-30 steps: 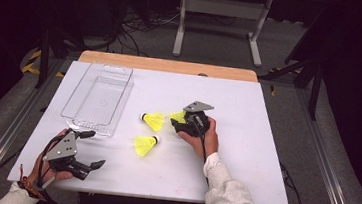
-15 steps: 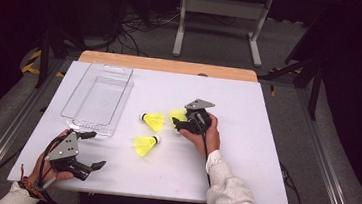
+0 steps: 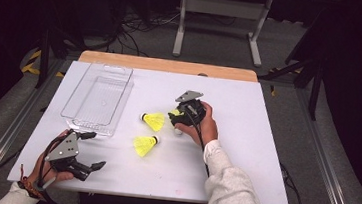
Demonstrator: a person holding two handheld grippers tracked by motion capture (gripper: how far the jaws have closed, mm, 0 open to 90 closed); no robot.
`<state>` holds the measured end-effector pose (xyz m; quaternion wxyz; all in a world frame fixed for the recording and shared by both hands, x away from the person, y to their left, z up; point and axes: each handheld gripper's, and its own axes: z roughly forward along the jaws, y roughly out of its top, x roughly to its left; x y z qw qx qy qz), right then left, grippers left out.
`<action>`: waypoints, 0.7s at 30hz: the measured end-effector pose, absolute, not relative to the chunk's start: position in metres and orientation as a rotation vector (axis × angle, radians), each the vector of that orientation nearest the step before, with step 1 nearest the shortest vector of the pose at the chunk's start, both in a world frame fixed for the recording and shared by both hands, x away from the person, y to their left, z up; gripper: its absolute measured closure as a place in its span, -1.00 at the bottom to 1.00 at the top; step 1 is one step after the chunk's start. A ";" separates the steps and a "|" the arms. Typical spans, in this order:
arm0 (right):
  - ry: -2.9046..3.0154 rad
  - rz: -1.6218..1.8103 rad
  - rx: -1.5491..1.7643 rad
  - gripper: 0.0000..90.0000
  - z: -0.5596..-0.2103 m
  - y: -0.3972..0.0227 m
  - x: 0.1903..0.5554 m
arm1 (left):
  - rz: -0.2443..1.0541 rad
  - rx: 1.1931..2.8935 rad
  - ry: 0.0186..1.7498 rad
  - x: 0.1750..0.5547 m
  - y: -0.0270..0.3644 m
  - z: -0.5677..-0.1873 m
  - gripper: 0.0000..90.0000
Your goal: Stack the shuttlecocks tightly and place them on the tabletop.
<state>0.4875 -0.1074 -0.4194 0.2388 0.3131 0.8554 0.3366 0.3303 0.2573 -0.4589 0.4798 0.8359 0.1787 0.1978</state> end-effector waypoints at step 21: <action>2.301 0.873 0.949 -0.46 -0.413 -0.139 0.489 | 0.479 2.051 0.423 0.329 0.255 -0.459 -0.90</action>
